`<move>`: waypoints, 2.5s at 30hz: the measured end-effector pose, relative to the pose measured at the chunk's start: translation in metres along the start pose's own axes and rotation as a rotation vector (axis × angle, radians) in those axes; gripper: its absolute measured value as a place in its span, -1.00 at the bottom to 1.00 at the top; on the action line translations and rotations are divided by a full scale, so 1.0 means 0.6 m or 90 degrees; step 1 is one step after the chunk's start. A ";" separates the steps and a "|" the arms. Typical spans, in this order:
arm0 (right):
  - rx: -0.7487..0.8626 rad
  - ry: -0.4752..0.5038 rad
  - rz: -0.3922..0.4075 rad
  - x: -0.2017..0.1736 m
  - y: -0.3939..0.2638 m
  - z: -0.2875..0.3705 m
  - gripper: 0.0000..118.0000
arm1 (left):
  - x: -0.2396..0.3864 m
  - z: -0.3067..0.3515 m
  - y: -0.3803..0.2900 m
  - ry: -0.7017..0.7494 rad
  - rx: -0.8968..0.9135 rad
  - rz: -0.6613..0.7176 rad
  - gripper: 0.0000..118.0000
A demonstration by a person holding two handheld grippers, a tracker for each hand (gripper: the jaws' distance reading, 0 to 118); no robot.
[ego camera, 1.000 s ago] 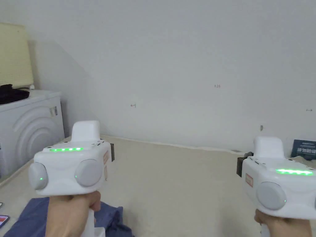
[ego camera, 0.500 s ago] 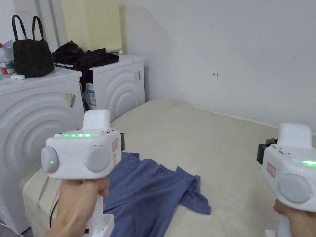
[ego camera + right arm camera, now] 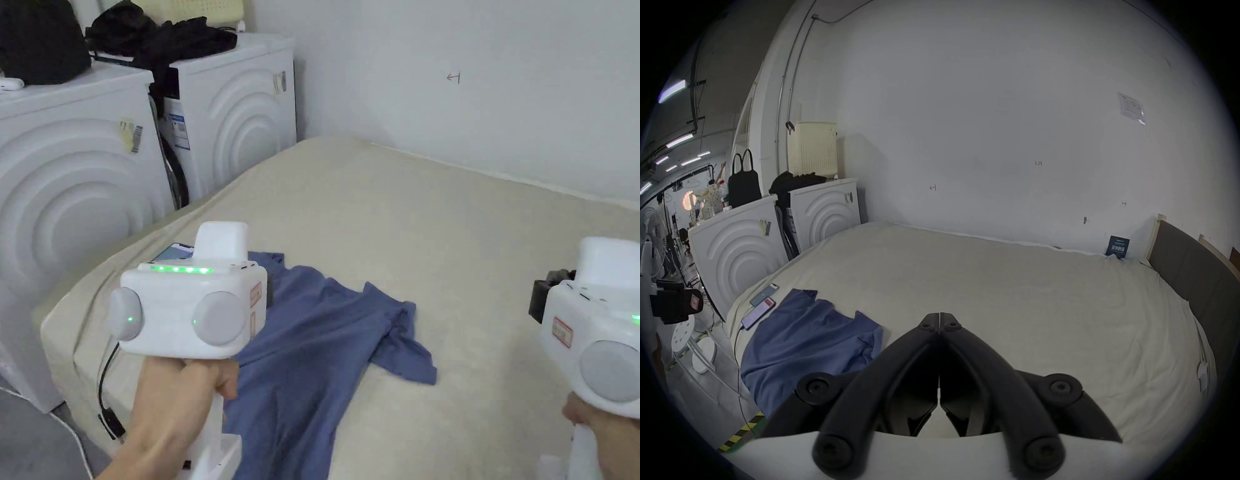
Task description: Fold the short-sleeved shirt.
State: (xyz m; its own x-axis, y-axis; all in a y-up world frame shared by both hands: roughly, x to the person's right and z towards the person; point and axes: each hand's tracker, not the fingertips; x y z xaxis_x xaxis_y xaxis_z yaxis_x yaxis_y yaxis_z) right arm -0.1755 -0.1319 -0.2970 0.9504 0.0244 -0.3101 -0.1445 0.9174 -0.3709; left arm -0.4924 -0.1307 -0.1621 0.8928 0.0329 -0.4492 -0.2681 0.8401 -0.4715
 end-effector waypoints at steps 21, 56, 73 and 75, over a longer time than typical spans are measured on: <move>-0.167 0.000 -0.028 0.041 -0.152 -0.027 -1.00 | 0.153 -0.297 -0.161 -0.073 -0.248 -0.129 1.00; -0.153 -0.148 -0.195 0.424 -0.236 0.326 -1.00 | 0.813 -0.160 0.024 -0.336 -0.158 -0.294 -0.84; -0.206 -0.255 -0.252 0.566 -0.283 0.306 -1.00 | 1.244 -0.187 -0.277 -0.491 -0.366 -0.376 -0.02; -0.206 -0.256 -0.251 0.562 -0.283 0.304 -1.00 | 1.212 -0.189 -0.256 -0.479 -0.346 -0.334 0.92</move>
State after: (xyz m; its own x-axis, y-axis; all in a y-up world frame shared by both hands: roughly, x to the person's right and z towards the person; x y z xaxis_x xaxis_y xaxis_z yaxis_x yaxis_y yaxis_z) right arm 0.2198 -0.2070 -0.1791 0.9693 -0.0849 0.2309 0.2194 0.7231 -0.6549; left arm 0.1572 -0.2969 -0.5024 0.8876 0.2187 0.4053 0.2557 0.4978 -0.8287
